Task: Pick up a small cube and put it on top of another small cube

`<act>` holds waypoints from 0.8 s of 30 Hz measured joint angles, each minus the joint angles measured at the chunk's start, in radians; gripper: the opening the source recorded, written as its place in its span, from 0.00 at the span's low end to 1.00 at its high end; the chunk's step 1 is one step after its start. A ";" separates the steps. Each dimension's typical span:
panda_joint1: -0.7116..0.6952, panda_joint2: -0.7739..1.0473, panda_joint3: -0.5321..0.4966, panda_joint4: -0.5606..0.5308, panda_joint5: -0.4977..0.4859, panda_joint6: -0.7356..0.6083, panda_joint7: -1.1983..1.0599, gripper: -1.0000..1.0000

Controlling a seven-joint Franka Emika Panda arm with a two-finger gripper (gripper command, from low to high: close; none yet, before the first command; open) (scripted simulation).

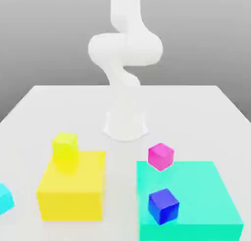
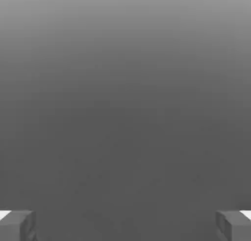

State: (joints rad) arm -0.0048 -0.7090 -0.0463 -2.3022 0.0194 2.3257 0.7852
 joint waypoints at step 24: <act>-0.187 0.874 -0.334 -0.021 0.263 0.246 -0.200 0.50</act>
State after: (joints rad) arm -0.1922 0.1646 -0.3802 -2.3232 0.2826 2.5713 0.5848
